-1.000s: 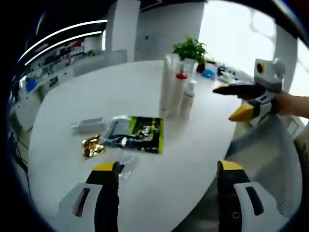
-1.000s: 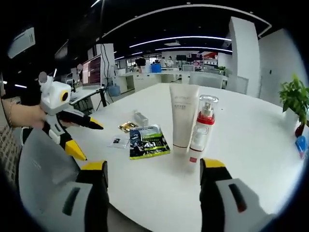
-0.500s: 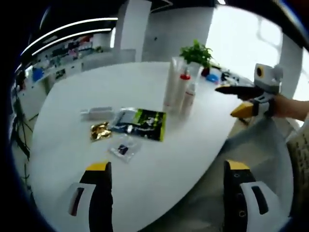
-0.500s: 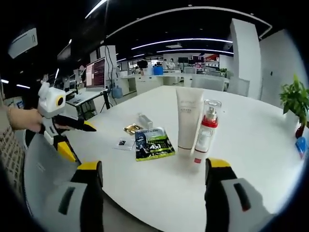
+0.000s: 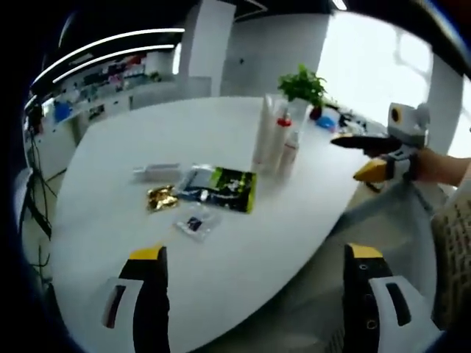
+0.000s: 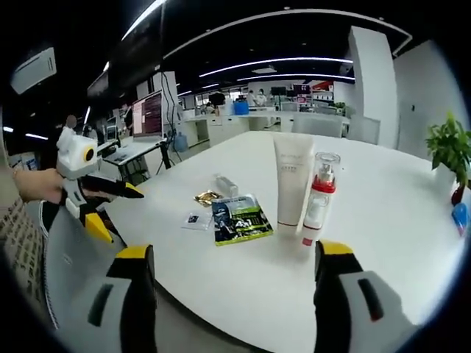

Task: Arrange the skincare products in the storage area until every visible bottle or jar stands upright without overlapping.

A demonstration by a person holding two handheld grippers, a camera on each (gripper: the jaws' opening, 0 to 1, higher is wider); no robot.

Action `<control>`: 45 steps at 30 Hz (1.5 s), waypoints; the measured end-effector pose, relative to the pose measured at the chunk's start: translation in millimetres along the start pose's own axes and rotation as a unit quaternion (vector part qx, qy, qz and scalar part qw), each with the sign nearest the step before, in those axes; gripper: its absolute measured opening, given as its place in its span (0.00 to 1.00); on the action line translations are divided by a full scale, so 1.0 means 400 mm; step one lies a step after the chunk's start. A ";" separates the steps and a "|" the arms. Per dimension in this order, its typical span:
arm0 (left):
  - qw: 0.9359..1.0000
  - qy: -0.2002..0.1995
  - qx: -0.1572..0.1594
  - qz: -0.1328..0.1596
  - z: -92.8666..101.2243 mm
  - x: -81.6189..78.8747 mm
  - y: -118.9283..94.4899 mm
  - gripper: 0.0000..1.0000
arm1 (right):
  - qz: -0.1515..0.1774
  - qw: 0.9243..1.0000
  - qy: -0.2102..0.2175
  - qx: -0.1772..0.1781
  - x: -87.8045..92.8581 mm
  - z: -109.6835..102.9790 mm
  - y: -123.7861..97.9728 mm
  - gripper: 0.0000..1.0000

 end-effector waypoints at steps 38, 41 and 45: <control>0.994 -0.002 -0.059 0.090 -0.029 -0.037 -0.059 0.94 | -0.060 0.994 -0.082 -0.049 -0.031 -0.075 0.141 0.89; 0.993 -0.013 -0.049 0.109 -0.025 -0.050 -0.060 0.95 | -0.066 0.991 -0.101 -0.055 -0.036 -0.085 0.157 0.89; 0.994 -0.008 -0.051 0.101 -0.028 -0.045 -0.051 0.95 | -0.072 0.989 -0.112 -0.063 -0.042 -0.096 0.180 0.88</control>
Point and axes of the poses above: the point that each gripper's makers call its tool centre point, and the gripper's own axes: y roughly forward along the fingers, z roughly to its right, x roughly out of its underside, the point moved 4 cm from there along -y, roughly backward along the fingers, and after that the axes turned 9 degrees about y, right-handed, at the moved point
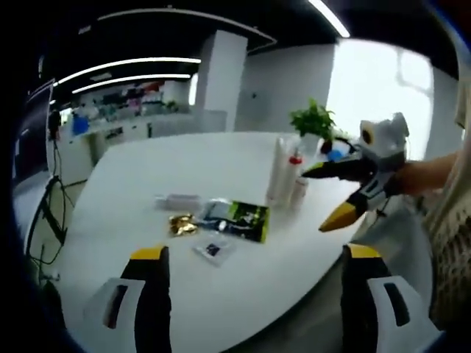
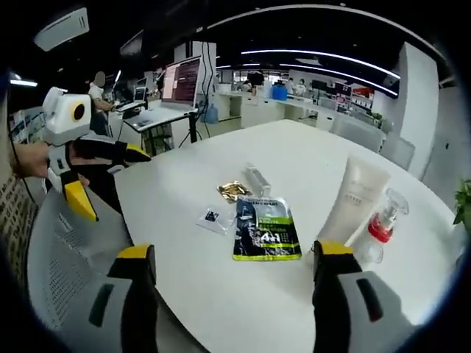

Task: Arrange the skincare products in the storage area until every visible bottle or jar stands upright without overlapping.

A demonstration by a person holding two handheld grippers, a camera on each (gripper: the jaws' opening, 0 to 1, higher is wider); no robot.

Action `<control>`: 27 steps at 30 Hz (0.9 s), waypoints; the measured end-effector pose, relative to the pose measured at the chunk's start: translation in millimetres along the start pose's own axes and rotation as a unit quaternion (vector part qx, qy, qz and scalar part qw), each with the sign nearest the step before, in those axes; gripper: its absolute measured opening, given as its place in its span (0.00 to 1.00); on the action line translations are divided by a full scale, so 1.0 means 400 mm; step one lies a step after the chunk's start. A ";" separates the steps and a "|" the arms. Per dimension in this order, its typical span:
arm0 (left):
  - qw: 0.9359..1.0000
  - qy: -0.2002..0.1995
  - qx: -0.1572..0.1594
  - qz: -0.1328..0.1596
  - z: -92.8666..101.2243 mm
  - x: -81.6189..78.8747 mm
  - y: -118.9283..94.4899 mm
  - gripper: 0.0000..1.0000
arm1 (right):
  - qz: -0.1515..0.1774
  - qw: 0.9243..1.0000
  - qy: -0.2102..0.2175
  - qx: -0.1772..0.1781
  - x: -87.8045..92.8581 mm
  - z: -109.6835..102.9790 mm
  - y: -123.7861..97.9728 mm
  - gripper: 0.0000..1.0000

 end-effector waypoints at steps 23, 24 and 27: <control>1.000 0.008 0.008 -0.011 0.004 0.009 0.006 0.91 | 0.003 0.997 -0.075 -0.033 -0.135 0.013 0.190 0.78; 1.000 0.007 0.009 -0.011 0.004 0.009 0.005 0.90 | 0.003 0.996 -0.076 -0.034 -0.136 0.012 0.192 0.77; 1.000 0.001 0.011 -0.009 0.001 0.009 0.005 0.90 | -0.006 0.996 -0.084 -0.040 -0.135 0.010 0.223 0.75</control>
Point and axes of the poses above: the point that each gripper's makers call its tool centre point, and the gripper's own axes: y roughly forward along the fingers, z roughly to its right, x roughly out of its underside, the point moved 4 cm from there along -y, roughly backward along the fingers, and after that the axes turned 9 degrees about y, right-handed, at the moved point
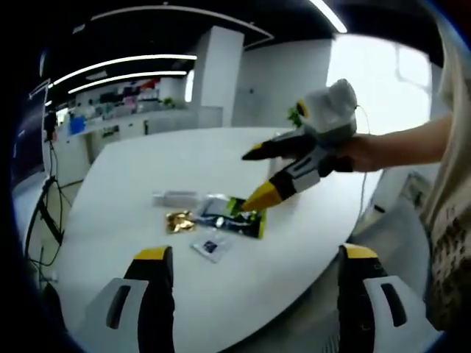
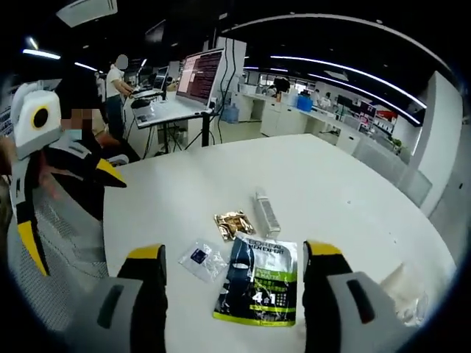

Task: Arrange the skincare products in the storage area until every visible bottle or jar stands upright without overlapping.

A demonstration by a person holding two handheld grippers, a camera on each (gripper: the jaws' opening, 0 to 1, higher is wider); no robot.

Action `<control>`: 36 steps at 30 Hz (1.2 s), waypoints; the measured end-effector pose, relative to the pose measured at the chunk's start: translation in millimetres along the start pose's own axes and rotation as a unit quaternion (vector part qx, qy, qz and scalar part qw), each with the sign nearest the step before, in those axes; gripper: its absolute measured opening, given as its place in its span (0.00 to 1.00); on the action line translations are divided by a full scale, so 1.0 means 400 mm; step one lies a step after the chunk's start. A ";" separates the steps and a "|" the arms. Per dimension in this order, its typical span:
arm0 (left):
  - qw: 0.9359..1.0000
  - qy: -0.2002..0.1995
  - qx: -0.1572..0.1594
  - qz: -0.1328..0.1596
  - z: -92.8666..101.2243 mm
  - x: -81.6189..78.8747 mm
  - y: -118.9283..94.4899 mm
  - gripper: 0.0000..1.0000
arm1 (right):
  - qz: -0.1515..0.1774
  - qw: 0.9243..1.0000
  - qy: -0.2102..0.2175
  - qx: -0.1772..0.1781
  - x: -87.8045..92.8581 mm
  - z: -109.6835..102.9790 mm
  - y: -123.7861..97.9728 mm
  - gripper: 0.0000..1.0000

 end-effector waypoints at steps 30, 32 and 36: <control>1.000 -0.009 0.011 -0.022 0.004 0.016 0.010 0.87 | -0.039 0.999 -0.014 0.010 -0.026 0.095 0.216 0.51; 1.000 -0.011 0.011 -0.022 0.003 0.016 0.010 0.87 | -0.042 0.999 -0.010 0.011 -0.024 0.103 0.232 0.49; 1.000 -0.016 0.010 -0.022 0.002 0.017 0.010 0.87 | -0.049 0.999 -0.004 0.014 -0.018 0.117 0.261 0.48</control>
Point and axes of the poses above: the point that each gripper's makers call its tool centre point, and the gripper's own axes: y roughly forward along the fingers, z roughly to its right, x roughly out of its underside, the point moved 4 cm from there along -y, roughly backward along the fingers, and after that the axes turned 9 degrees about y, right-handed, at the moved point
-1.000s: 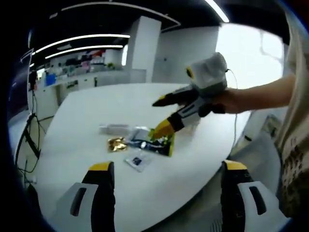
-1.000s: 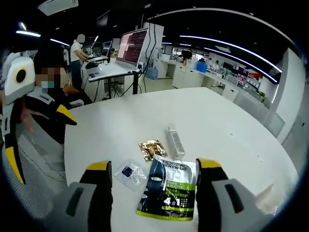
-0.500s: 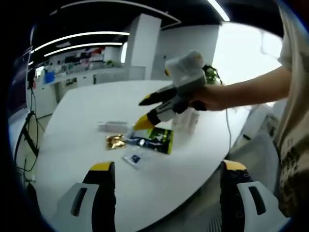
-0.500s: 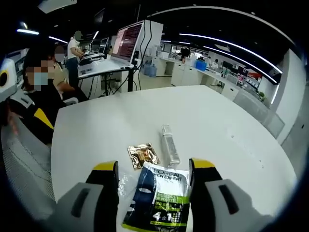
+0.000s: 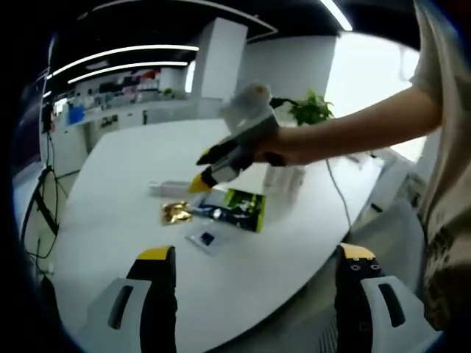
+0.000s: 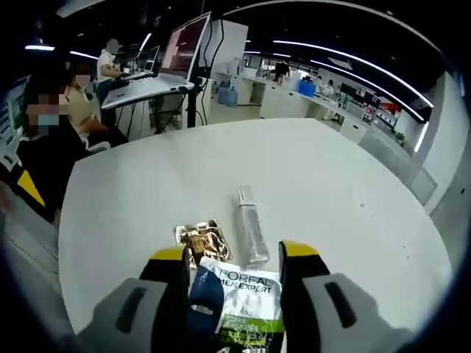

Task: Arrange the skincare products in the storage area until every visible bottle or jar stands upright without overlapping.

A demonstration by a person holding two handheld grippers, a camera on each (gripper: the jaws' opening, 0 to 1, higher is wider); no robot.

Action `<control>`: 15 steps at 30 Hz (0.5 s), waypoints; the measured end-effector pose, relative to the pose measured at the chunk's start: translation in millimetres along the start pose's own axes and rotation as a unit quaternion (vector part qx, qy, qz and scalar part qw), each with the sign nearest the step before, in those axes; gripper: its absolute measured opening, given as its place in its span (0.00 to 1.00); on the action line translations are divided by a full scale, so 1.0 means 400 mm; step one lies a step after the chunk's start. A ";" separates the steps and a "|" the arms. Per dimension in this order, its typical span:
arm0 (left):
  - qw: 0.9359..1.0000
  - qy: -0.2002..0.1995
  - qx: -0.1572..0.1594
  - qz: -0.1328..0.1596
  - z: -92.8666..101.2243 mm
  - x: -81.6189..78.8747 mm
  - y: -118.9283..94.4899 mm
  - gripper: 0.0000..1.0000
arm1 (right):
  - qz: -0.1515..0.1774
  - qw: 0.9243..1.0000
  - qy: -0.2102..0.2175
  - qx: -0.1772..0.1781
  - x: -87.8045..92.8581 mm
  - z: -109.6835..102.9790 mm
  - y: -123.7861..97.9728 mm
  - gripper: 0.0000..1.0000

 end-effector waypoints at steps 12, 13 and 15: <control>1.000 -0.003 0.001 -0.009 -0.002 0.007 0.002 0.86 | -0.019 1.000 -0.012 0.011 -0.008 0.029 0.093 0.43; 1.000 -0.003 0.001 -0.009 -0.002 0.007 0.002 0.86 | -0.025 1.000 -0.014 0.012 -0.003 0.031 0.101 0.43; 1.000 -0.003 0.001 -0.010 -0.002 0.008 0.002 0.86 | -0.032 0.999 -0.020 0.015 0.006 0.036 0.113 0.43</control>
Point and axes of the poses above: the point that each gripper's makers call its tool centre point, and the gripper's own axes: y roughly forward along the fingers, z roughly to its right, x roughly out of its underside, the point moved 4 cm from there along -y, roughly backward along the fingers, and after that the axes turned 9 degrees about y, right-handed, at the moved point
